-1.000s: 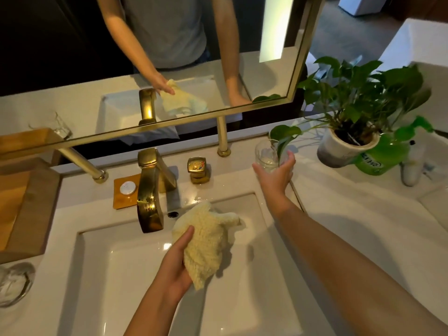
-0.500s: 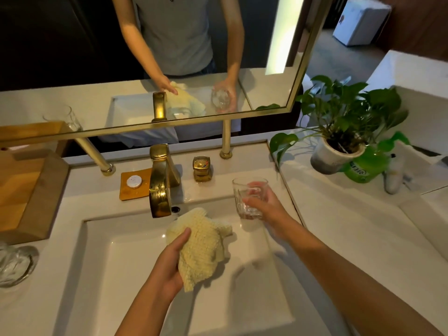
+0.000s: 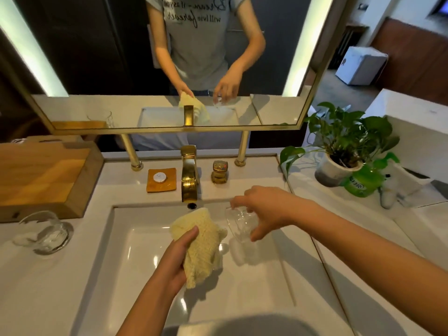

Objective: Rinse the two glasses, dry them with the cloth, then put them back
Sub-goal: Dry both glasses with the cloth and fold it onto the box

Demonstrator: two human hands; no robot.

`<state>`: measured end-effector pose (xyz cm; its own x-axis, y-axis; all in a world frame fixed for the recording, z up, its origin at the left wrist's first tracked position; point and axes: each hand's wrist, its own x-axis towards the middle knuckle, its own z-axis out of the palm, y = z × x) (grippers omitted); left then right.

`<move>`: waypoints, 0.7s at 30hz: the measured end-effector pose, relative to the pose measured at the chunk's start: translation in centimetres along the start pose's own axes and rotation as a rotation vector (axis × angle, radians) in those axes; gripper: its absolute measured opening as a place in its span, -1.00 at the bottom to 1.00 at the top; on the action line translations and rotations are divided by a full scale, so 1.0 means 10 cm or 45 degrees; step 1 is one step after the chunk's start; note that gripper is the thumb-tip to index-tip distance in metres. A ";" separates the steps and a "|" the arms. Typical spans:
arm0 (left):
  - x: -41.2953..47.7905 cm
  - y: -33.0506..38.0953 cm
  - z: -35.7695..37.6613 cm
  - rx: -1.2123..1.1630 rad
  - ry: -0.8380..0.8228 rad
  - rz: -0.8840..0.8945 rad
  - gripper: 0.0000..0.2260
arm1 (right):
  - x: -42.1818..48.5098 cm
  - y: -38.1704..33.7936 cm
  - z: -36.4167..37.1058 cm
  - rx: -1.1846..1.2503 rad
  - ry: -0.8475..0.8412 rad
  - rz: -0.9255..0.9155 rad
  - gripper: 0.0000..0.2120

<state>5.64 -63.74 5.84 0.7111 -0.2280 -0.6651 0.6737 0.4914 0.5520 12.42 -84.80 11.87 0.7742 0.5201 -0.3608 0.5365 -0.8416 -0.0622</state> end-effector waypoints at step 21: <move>-0.71 0.22 0.03 0.949 -0.008 0.563 -0.76 | 0.31 -0.72 -0.35 0.612 -0.094 -0.464 -0.47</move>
<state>2.13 -61.28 11.90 0.9387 -0.1516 -0.3096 0.2892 -0.1425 0.9466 12.11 -76.65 14.45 0.5348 0.7901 -0.2995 0.5373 -0.5915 -0.6011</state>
